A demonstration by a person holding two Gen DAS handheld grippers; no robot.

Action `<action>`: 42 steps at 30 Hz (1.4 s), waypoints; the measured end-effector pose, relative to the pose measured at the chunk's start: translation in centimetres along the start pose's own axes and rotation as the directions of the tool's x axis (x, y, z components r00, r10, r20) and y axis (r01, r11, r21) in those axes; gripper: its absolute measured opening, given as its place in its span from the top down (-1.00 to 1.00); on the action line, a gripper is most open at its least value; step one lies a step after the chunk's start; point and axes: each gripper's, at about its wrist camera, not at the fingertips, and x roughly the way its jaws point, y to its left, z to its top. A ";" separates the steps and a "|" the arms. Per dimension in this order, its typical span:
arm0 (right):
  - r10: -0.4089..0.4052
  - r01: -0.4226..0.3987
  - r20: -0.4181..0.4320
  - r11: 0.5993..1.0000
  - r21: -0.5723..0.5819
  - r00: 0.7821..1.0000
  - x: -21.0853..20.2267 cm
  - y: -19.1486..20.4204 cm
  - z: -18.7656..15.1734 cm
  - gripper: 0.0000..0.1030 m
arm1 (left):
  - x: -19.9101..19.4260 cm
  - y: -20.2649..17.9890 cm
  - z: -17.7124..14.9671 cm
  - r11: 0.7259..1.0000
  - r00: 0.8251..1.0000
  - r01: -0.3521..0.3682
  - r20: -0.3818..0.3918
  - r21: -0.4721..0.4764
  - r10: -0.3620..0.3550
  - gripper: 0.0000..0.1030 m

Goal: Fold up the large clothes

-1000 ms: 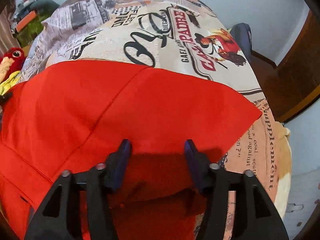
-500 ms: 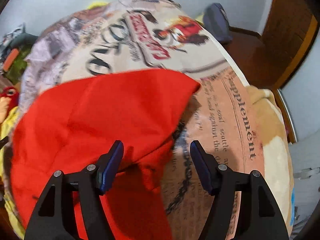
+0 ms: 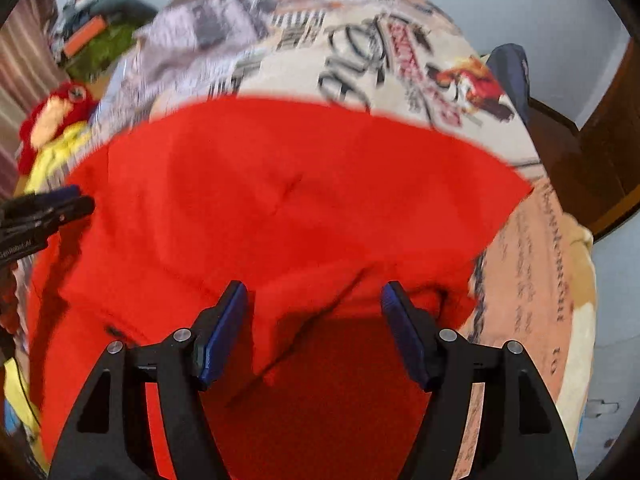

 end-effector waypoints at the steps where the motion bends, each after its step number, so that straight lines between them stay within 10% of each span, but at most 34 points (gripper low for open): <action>1: 0.003 -0.003 -0.005 1.000 -0.002 1.000 -0.1 -0.1 -0.6 -0.29 | 0.4 -0.2 -0.7 1.000 1.000 -0.009 -0.022 0.009 0.009 -0.09; 5: 0.032 -0.032 -0.001 0.999 0.024 0.999 -1.6 -1.4 -2.3 -0.29 | -0.6 0.1 -2.7 1.000 1.000 -0.029 -0.001 -0.002 0.029 -0.39; 22: -0.016 0.013 0.015 0.991 0.133 1.000 -8.2 -5.4 -9.6 -0.29 | -9.1 7.8 -11.3 0.977 0.990 -0.135 -0.059 -0.164 0.127 -0.39; 42: 0.161 -0.146 -0.033 0.951 0.272 0.986 -7.9 -7.8 -16.1 -0.29 | -8.1 8.5 -24.3 0.940 0.964 0.039 -0.235 -0.338 -0.124 -0.39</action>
